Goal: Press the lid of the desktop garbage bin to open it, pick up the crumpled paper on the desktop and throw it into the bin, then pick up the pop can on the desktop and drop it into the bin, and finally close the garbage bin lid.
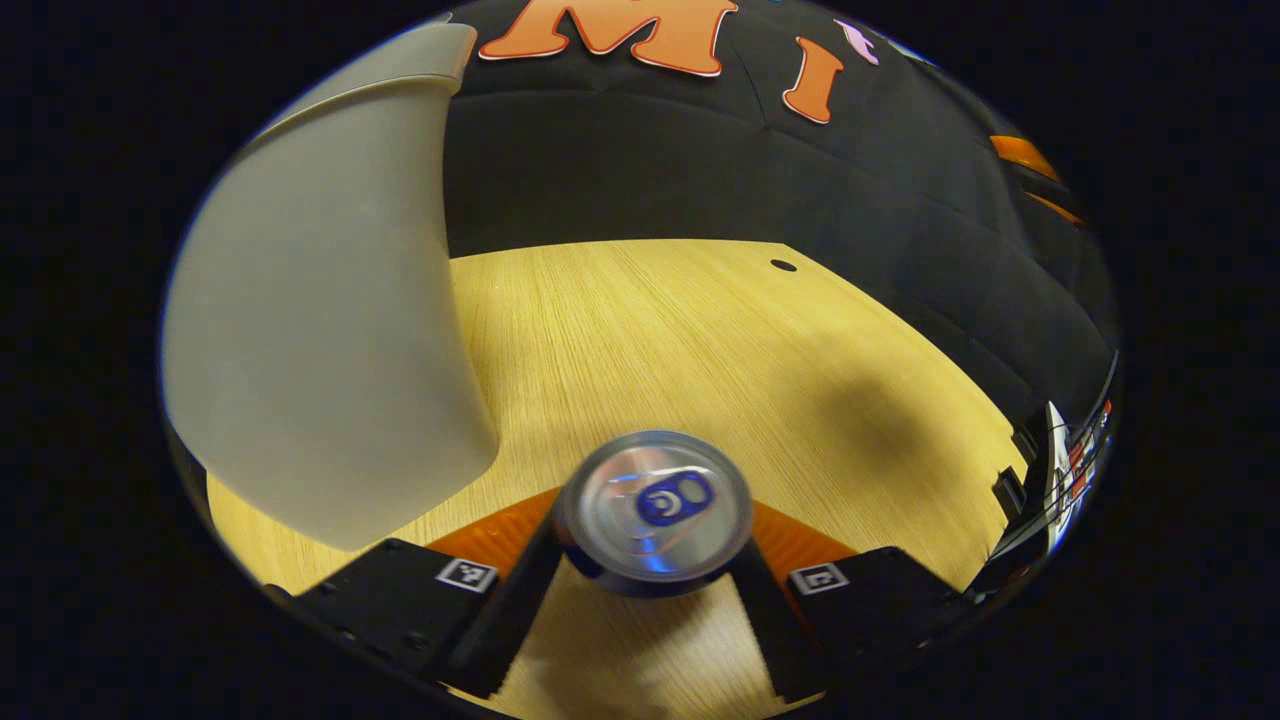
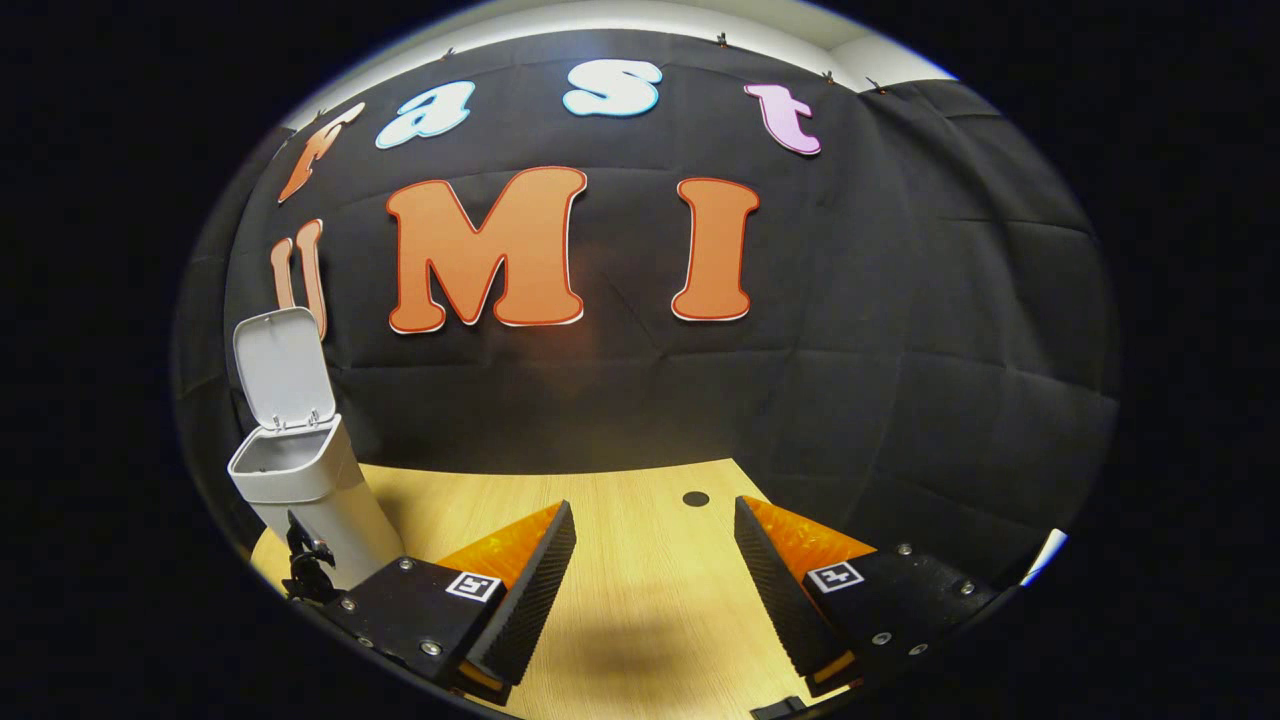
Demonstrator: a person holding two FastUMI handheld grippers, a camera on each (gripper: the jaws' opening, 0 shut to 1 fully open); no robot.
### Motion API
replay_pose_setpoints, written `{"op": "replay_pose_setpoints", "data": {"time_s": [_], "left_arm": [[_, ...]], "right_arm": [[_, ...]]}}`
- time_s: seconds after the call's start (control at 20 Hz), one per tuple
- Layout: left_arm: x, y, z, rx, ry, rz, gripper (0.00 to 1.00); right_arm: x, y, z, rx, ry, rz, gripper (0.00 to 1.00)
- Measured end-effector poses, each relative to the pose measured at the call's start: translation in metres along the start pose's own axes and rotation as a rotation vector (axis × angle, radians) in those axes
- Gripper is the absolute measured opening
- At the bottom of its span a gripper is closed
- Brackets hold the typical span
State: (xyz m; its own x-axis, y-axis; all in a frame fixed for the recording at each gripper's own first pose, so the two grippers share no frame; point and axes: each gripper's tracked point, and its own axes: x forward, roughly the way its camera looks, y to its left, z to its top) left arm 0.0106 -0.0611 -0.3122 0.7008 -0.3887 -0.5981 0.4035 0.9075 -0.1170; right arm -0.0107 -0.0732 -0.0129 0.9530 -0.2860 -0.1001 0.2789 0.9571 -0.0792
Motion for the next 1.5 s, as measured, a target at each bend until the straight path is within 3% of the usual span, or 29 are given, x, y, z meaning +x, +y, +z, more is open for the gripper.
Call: {"op": "replay_pose_setpoints", "data": {"time_s": [0.1,0.4,1.0,1.35,1.5], "left_arm": [[-0.005,-0.002,0.006,0.017,-0.010,-0.011,0.85],[-0.036,-0.010,0.040,0.043,-0.052,-0.011,0.85],[-0.128,-0.016,0.161,0.007,-0.232,0.013,0.84],[-0.179,0.008,0.219,-0.014,-0.336,0.065,0.84],[-0.194,0.043,0.238,0.019,-0.380,0.158,0.84]], "right_arm": [[-0.001,-0.001,-0.001,0.007,0.002,0.000,0.95],[0.001,-0.002,0.001,0.019,-0.001,0.003,0.95],[0.015,0.020,0.005,0.059,0.000,0.059,0.95],[0.024,0.034,0.013,0.062,-0.009,0.087,0.95],[0.026,0.043,0.016,0.059,-0.015,0.106,0.95]]}}
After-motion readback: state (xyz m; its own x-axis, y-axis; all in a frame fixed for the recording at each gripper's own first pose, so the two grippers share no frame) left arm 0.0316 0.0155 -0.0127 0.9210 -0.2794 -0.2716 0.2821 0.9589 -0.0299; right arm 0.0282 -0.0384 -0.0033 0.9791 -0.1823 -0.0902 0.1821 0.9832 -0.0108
